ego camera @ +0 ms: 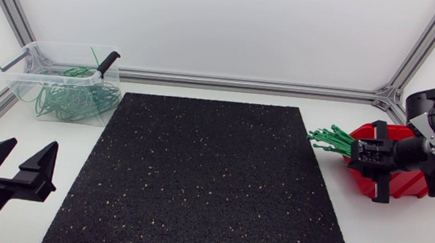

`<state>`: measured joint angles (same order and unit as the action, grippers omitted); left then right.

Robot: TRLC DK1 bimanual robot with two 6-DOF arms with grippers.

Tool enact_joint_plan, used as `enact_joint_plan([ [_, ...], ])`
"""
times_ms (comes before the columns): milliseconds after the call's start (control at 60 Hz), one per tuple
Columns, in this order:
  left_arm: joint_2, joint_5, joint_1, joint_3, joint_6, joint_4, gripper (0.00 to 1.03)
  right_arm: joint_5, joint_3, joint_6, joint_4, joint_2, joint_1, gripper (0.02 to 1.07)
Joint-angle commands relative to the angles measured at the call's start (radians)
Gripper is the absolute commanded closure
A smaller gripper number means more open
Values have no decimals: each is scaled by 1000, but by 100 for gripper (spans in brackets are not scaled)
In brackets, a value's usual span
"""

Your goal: Take a green cable tie from the red box, thread the tail through the head to close it, then place it in the transparent bin on the left.

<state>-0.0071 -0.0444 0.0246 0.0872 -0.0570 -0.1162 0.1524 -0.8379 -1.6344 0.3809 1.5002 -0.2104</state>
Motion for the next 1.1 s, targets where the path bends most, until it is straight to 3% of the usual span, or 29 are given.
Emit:
enact_joint_plan([
  [0,-5,-9,-6,-32,-18,-66,3,-2,-20,-2,-7,-1,-1,101],
  [350,-7,-9,-8,-32,-18,-66,3,41,-107,4,151,-179,-15,101],
  [717,-7,-9,-17,-32,-18,-66,3,223,-372,183,415,-268,-46,101],
  [850,-7,-9,-20,-32,-18,-66,3,294,-383,246,444,-336,-20,101],
  [1083,-7,-9,-22,-32,-17,-65,3,294,-383,490,449,-446,121,101],
])
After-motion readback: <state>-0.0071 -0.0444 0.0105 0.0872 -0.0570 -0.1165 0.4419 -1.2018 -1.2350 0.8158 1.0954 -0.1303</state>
